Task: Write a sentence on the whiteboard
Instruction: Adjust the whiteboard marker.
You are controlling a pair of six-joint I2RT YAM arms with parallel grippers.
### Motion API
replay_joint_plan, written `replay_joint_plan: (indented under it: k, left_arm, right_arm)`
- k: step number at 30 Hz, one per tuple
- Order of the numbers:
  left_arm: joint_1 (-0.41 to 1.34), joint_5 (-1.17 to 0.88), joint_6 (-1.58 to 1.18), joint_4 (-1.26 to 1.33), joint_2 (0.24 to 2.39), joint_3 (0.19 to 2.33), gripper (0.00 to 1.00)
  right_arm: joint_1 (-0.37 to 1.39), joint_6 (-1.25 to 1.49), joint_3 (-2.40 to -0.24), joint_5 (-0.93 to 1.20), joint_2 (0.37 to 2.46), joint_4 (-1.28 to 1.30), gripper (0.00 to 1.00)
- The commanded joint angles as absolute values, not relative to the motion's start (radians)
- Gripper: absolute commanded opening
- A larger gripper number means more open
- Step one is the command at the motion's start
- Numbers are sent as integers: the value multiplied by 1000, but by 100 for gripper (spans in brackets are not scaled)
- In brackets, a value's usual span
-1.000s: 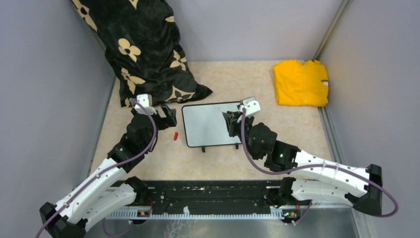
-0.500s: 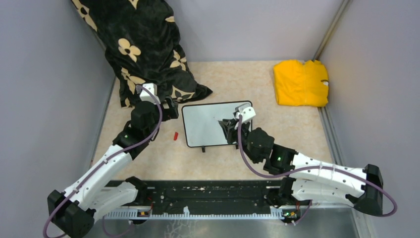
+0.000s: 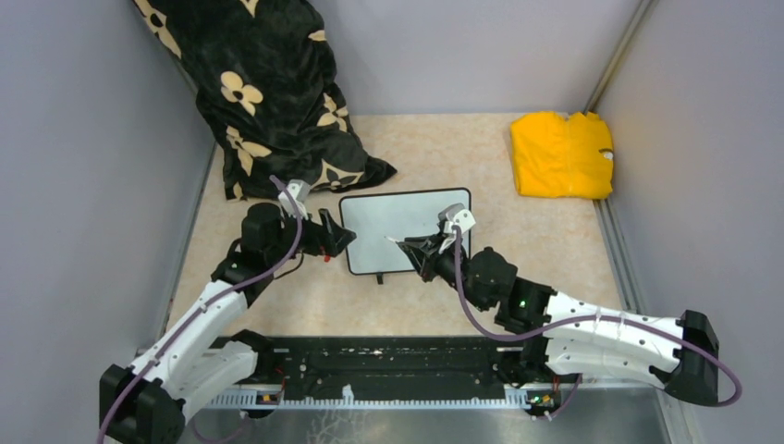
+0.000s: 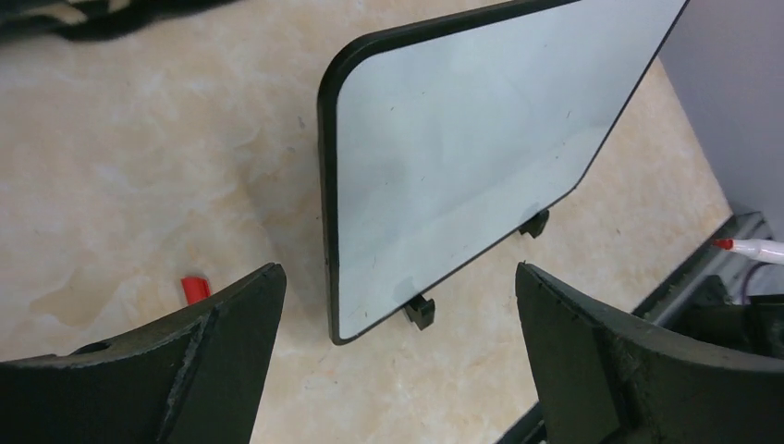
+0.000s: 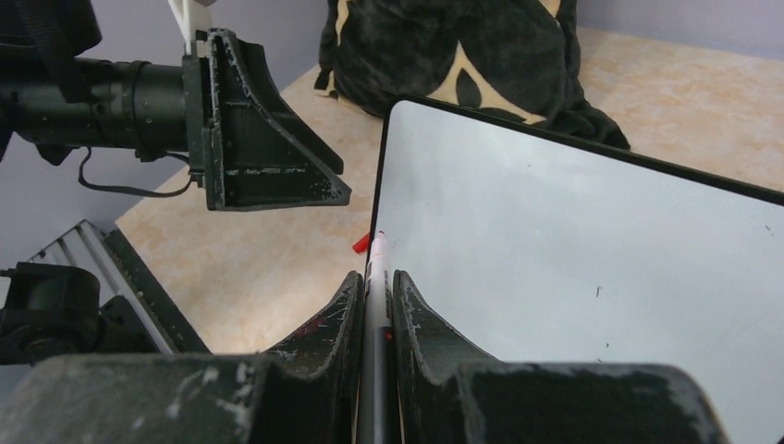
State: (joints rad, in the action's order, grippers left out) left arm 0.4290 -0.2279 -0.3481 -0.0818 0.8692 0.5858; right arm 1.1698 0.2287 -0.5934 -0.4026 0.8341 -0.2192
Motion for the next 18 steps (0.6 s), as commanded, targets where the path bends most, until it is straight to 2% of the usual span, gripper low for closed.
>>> replay_joint_plan:
  k: [1, 5, 12, 18]
  left_arm:
    - [300, -457, -487, -18, 908, 585, 99]
    - [248, -576, -567, 84, 883, 526, 99]
    - [246, -484, -567, 93, 819, 456, 99]
    - [247, -488, -486, 28, 879, 531, 99]
  right_arm:
    - [1178, 278, -579, -387, 824, -331, 0]
    - [1178, 297, -552, -376, 812, -355, 0]
    - [1178, 289, -541, -377, 781, -306, 0]
    - [1178, 300, -509, -391, 759, -327, 0]
